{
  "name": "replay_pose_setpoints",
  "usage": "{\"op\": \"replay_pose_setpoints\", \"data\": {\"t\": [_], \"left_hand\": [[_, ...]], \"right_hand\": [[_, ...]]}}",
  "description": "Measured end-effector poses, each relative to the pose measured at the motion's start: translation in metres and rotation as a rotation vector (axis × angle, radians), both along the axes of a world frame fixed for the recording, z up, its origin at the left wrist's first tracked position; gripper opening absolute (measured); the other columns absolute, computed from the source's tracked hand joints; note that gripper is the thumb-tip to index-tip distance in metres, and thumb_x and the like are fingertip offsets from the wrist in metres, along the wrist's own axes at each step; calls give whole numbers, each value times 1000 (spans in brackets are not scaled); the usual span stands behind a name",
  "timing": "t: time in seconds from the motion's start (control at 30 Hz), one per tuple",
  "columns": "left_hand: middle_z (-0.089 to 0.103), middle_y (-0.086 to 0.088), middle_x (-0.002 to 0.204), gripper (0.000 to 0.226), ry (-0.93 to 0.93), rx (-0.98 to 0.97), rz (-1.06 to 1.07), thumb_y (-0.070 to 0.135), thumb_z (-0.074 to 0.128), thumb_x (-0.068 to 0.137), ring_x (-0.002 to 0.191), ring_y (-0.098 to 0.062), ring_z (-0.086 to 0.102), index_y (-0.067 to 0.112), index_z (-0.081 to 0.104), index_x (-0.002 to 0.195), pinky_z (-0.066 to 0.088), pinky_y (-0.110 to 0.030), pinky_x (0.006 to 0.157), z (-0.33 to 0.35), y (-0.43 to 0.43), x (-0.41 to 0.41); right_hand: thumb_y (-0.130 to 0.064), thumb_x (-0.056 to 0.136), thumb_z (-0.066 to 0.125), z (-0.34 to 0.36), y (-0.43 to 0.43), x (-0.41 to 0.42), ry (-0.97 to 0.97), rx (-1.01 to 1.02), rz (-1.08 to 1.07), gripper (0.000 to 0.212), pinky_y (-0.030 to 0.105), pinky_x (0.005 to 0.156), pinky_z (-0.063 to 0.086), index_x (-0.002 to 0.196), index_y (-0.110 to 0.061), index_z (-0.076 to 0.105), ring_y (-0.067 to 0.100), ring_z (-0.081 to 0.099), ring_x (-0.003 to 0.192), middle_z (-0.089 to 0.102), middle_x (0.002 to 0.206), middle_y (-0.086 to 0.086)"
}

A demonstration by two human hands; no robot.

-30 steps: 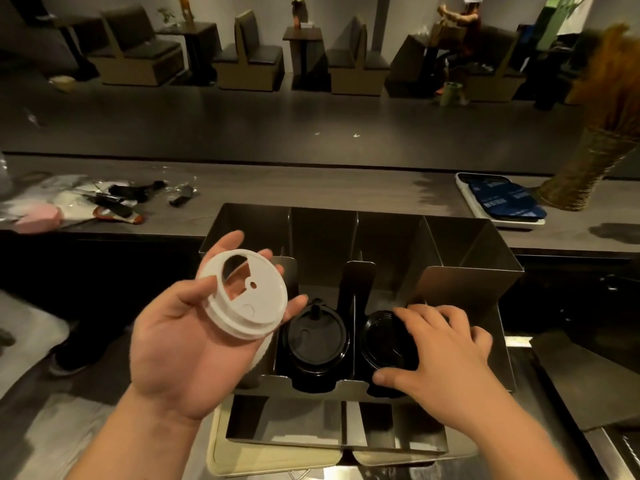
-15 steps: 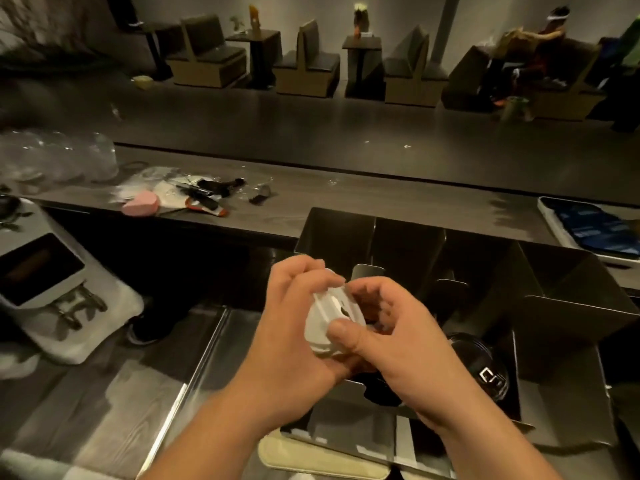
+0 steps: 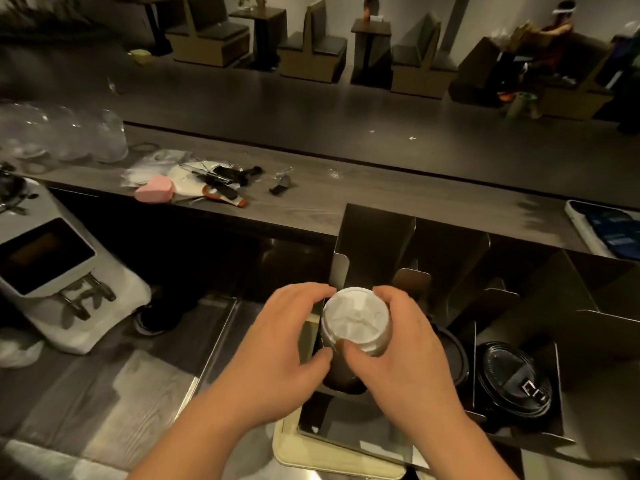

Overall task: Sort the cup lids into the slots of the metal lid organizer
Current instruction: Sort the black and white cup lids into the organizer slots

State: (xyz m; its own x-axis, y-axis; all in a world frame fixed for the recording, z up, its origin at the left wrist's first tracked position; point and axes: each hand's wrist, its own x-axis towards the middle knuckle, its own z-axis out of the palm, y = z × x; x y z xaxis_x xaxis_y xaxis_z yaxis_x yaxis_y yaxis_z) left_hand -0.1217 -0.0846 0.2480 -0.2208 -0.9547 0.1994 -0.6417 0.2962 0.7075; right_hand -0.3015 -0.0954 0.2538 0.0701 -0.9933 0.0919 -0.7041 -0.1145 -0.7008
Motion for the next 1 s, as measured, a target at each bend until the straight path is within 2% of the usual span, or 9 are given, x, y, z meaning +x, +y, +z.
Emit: {"op": "replay_pose_setpoints", "data": {"t": [0.13,0.3,0.5,0.57,0.63,0.73,0.8,0.87,1.0], "left_hand": [[23,52,128,70,0,41,-48,42,72,86,126,26,21,61,26,135,24,2,89,-9,-8,0],[34,44,132,61,8,29,-55,50,70,86,128,20,27,54,36,136,27,-2,93,-18,-16,2],[38,44,126,61,63,72,-48,43,75,84,123,21,30,56,37,131,29,-4,90,-27,-23,5],[42,40,127,58,86,75,-51,44,73,85,124,18,35,52,40,132,32,-5,94,-23,-22,15],[52,29,124,47,147,34,-31,40,71,88,122,7,47,41,51,131,38,-10,96,-19,-23,33],[66,14,103,26,240,42,72,26,70,83,101,-8,63,28,67,108,50,-25,87,-28,-28,77],[66,12,91,19,184,96,234,21,69,78,89,-9,65,32,68,93,52,-34,79,-48,-29,112],[67,9,90,16,32,185,390,30,65,75,88,-13,65,31,68,91,52,-34,76,-81,-27,153],[64,-5,116,50,-319,449,522,42,52,73,105,-32,60,22,64,117,52,-39,84,-159,-29,231]], "right_hand": [[-42,75,80,4,0,-5,4,78,4,62,11,83,41,121,-47,39,-1,47,113,45,122,-28],[-40,72,85,10,2,-11,-1,112,5,55,12,87,40,105,-54,44,-14,44,111,45,118,-36],[-51,77,77,21,3,0,250,146,67,64,28,111,30,121,-54,31,-3,28,127,32,125,-35],[-57,75,72,29,3,13,280,27,71,57,25,105,29,120,-52,37,-6,25,124,35,123,-33],[-52,76,69,35,2,37,153,-133,96,39,16,93,34,109,-49,47,-9,34,116,45,112,-32],[-33,86,68,23,-8,94,-6,-184,258,16,8,82,40,98,-39,59,-3,50,102,55,96,-27],[-26,90,67,2,-20,142,-9,-104,395,11,10,80,41,97,-33,62,0,53,97,57,93,-23],[-23,90,64,-33,-35,188,1,42,481,9,13,78,40,97,-29,64,2,54,94,61,95,-16],[-25,91,59,-127,-65,262,206,337,516,17,25,78,42,106,-23,66,21,63,100,69,106,2]]}}
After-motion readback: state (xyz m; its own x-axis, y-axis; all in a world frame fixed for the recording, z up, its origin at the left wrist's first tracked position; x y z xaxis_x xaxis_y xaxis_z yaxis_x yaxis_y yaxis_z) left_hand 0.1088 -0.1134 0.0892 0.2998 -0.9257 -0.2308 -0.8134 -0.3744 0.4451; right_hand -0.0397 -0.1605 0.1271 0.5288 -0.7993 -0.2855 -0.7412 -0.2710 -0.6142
